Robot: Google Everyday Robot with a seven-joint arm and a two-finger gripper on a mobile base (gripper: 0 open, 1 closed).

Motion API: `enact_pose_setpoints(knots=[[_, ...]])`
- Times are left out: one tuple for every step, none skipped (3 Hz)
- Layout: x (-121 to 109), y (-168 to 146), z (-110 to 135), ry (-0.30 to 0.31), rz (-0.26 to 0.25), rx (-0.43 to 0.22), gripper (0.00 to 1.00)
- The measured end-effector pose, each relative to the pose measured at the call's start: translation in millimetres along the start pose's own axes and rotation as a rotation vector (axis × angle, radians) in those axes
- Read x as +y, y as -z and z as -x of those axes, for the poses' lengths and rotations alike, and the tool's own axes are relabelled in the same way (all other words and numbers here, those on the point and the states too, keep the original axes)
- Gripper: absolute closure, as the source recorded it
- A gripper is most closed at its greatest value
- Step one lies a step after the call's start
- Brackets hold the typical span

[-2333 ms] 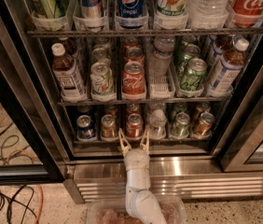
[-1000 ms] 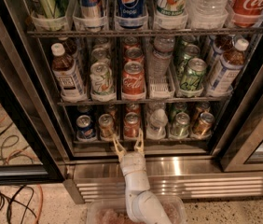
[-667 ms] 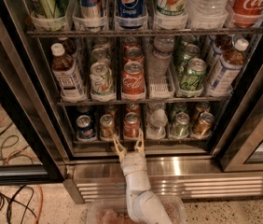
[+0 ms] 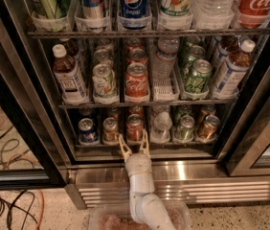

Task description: Pick coke can from bottom shelf of fridge

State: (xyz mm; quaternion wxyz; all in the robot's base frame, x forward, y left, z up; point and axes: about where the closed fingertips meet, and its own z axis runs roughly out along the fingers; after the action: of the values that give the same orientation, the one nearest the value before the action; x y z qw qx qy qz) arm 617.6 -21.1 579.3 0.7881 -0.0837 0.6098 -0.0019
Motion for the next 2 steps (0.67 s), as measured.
enact_pose_setpoints(knots=[[-21, -18, 1, 0.009, -0.113, -0.035, 0.34], [-35, -26, 5, 0.052, -0.182, -0.068, 0.31]])
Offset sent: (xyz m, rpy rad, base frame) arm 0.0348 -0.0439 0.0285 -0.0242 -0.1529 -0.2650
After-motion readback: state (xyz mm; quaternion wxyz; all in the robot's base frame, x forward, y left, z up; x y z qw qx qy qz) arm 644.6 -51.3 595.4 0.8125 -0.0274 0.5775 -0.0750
